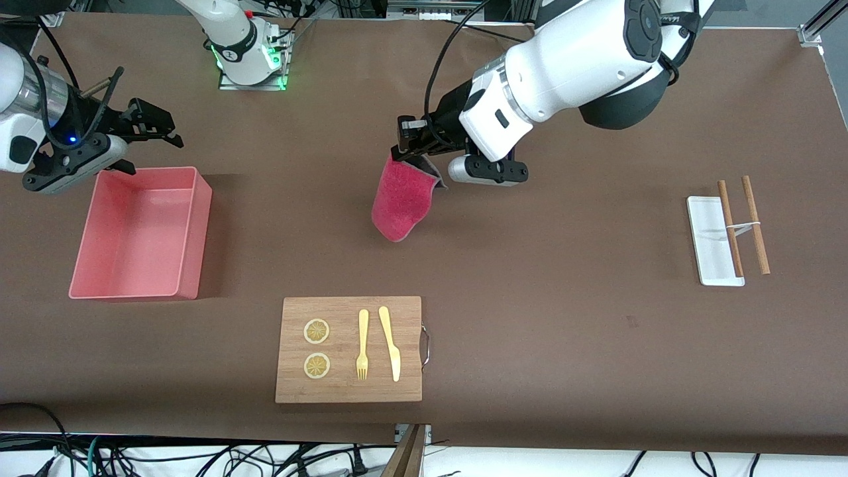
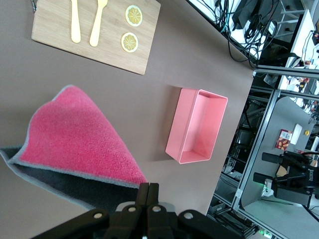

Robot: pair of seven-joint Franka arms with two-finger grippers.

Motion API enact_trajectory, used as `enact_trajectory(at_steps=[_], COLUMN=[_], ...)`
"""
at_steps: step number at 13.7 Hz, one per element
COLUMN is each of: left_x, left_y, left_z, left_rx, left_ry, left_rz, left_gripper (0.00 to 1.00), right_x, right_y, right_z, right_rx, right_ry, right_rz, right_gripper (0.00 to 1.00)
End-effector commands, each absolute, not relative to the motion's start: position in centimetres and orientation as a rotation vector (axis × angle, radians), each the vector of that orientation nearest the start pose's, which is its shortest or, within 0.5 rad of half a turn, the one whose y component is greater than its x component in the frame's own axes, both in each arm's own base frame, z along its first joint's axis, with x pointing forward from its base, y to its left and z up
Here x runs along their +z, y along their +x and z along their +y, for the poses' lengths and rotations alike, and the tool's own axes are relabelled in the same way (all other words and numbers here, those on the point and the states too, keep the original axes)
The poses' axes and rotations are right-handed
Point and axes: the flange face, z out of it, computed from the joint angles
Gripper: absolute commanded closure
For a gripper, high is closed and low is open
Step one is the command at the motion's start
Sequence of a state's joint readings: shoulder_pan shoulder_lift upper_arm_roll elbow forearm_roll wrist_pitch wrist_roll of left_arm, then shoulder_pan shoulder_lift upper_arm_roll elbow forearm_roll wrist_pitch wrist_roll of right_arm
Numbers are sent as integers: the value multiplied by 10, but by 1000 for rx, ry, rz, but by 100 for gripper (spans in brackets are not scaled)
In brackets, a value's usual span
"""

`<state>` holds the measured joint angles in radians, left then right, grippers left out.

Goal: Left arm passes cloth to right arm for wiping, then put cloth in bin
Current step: 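Lift the cloth with the left gripper and carry it toward the table middle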

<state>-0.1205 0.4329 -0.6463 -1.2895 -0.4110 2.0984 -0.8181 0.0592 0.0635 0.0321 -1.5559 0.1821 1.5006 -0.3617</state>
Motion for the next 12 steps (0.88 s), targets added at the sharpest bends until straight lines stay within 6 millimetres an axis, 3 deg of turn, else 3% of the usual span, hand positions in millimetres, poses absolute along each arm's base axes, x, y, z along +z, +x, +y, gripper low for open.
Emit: enact_trajectory(at_steps=[1,6,10,12], left_x=[597,593,579,565], left_y=[564,572,590,603], left_z=[-422,-408,-345,-293], left_rx=[-170,-184,-213,-257], left_ry=[2334,2358,2575,2693], left_rz=[381,395,385,314], left_gripper=[100,100,100,100], right_x=[597,592,591,590], right_y=[563,565,567,567], right_z=[72,72,71,73], right_rx=[124,134,129,131], right_ry=[-2838,-2834,-2840,-2836], right_rz=[-704,-704,-702,-705], right_gripper=[0,0,0,0])
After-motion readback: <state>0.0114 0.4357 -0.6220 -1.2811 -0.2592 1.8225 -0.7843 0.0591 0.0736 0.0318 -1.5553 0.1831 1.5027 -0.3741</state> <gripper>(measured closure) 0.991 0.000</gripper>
